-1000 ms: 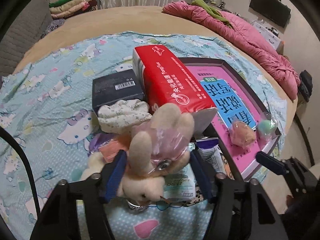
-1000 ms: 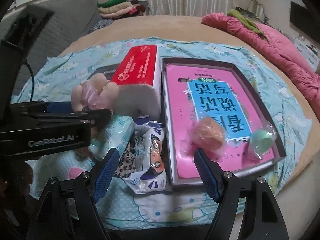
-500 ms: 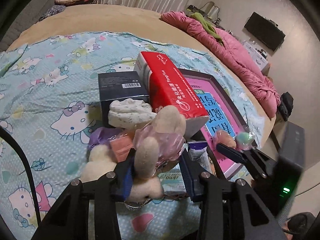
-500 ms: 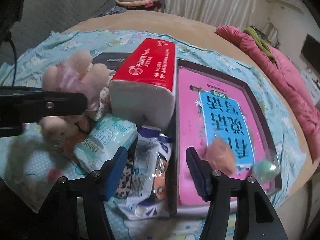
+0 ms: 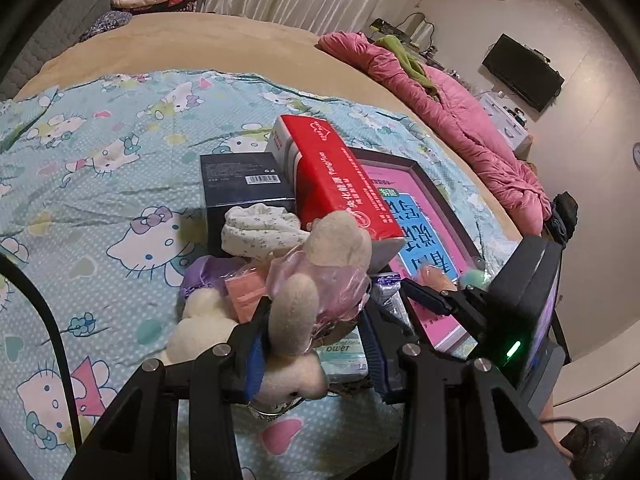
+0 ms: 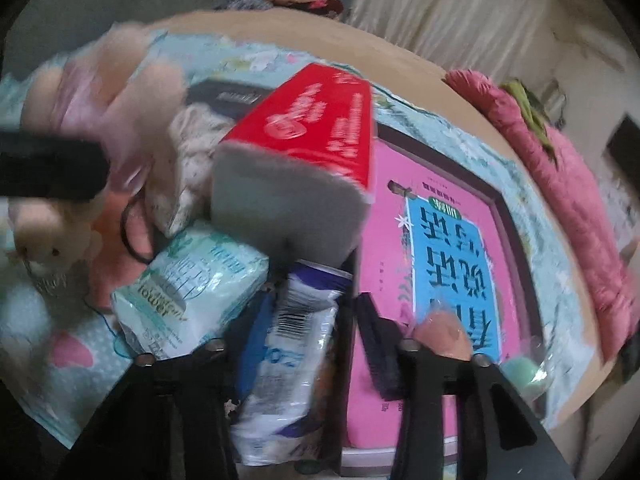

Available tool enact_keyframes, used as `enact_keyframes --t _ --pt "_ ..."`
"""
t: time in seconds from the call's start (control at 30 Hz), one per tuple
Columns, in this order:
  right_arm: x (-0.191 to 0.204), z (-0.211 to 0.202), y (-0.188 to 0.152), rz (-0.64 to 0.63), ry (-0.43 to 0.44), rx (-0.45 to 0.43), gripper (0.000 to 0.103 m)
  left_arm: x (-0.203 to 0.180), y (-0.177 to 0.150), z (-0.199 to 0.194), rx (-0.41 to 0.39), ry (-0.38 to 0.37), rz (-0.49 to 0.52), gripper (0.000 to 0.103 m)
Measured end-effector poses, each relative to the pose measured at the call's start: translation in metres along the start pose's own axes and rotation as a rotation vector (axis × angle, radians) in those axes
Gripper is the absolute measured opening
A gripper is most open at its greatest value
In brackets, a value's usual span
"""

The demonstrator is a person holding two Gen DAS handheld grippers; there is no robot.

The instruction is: Organize soft objects

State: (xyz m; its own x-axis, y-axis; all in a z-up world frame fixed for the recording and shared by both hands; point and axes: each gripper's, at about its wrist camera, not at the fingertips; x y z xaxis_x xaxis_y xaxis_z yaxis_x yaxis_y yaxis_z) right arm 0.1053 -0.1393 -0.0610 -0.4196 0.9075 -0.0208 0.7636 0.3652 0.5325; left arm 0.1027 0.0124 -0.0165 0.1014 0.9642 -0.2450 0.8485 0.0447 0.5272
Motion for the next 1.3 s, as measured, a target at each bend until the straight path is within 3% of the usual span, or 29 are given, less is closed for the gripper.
enact_keyframes --t 0.07,0.27,0.43,0.7,0.93,1.07,1.17,1.3 --pt "-0.015 -0.006 0.0 0.081 0.06 -0.024 0.031 -0.002 -0.001 -0.003 -0.004 0.003 0.004 0.042" --pt "-0.042 -0.027 -0.006 0.235 0.217 -0.106 0.023 -0.006 -0.003 -0.012 -0.016 0.006 -0.003 0.042" --pt "-0.025 -0.046 -0.008 0.213 0.244 -0.162 0.022 -0.01 -0.004 -0.019 -0.018 0.009 -0.009 0.042" --pt "-0.043 -0.063 -0.01 0.322 0.315 -0.238 0.022 -0.021 -0.002 -0.033 -0.037 0.006 -0.008 0.042" --pt "-0.064 -0.091 -0.009 0.383 0.324 -0.316 0.022 -0.046 0.003 -0.047 -0.061 -0.007 0.029 0.042" --pt "-0.074 -0.107 -0.008 0.392 0.304 -0.351 0.014 -0.065 0.005 -0.048 -0.065 -0.013 0.062 0.042" --pt "-0.082 -0.104 -0.009 0.395 0.246 -0.326 0.014 -0.077 0.007 -0.044 -0.062 -0.018 0.082 0.042" --pt "-0.091 -0.095 -0.021 0.418 0.248 -0.297 0.014 -0.088 0.004 -0.038 -0.044 -0.025 0.099 0.042"
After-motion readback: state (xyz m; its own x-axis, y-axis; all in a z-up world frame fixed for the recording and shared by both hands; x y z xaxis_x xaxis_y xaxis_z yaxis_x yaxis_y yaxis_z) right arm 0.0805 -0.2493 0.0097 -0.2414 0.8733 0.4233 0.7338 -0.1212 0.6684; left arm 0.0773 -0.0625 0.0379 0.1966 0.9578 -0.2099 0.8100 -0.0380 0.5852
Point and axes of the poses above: each gripper's, at about its wrist camera, not at the fingertips, and z roughly the way its jaws point, x to its left, y to its top, and after that the axes turned 11 degrees about y, right-handed
